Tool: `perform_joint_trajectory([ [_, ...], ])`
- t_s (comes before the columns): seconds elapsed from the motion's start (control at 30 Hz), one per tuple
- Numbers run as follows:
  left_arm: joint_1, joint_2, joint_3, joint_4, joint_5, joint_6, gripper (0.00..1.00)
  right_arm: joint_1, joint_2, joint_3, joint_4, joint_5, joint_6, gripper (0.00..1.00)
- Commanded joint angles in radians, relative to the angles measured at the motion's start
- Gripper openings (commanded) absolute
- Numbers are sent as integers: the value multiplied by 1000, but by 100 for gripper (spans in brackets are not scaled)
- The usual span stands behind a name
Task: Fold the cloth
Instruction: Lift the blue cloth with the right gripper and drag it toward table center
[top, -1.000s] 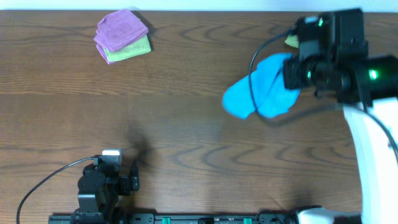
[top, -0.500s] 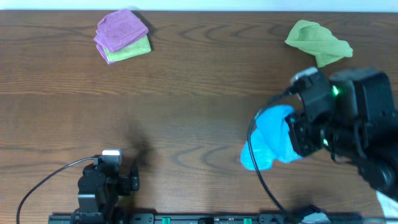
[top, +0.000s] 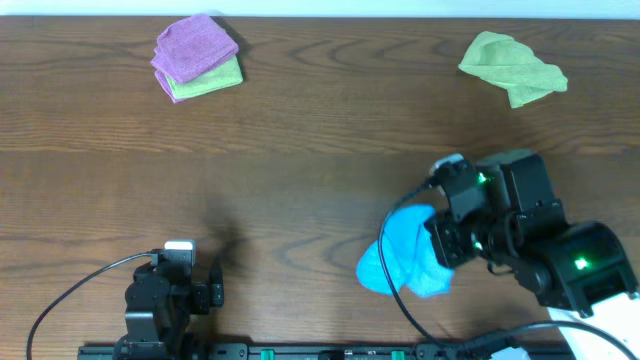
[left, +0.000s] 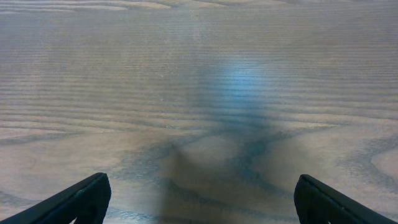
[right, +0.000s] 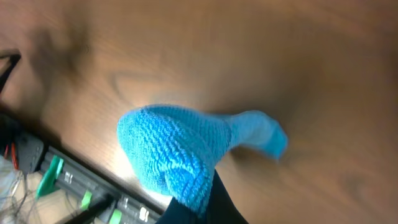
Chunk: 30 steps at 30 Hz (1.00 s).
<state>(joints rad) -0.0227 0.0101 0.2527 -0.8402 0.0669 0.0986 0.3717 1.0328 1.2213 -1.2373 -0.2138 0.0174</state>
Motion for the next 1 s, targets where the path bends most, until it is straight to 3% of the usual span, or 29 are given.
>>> perform_joint_trajectory([
  [0.0,-3,-6,-9,-56,-31,29,95,10,41,-32,91,-1,20,1],
  [0.13,-3,-6,-9,-55,-31,29,95,9,169,-47,261,89,19,1],
  [0.3,-3,-6,-9,-55,-31,29,95,6,427,-47,676,271,-8,2],
  [0.33,-3,-6,-9,-54,-31,29,96,6,479,-46,776,332,-7,7],
  [0.43,-3,-6,-9,-53,-29,29,95,8,645,-26,1066,573,-7,47],
  [0.47,-3,-6,-9,-53,-29,29,96,10,675,-11,1093,628,-6,68],
  [0.5,-3,-6,-9,-53,-29,29,95,11,699,10,1094,681,1,80],
  [0.57,-3,-6,-9,-53,-29,29,96,15,714,42,1060,742,6,94],
  [0.77,-3,-6,-9,-53,-29,29,95,16,652,53,928,710,43,96],
  [0.97,-3,-6,-9,-40,4,29,95,5,615,53,741,480,159,95],
])
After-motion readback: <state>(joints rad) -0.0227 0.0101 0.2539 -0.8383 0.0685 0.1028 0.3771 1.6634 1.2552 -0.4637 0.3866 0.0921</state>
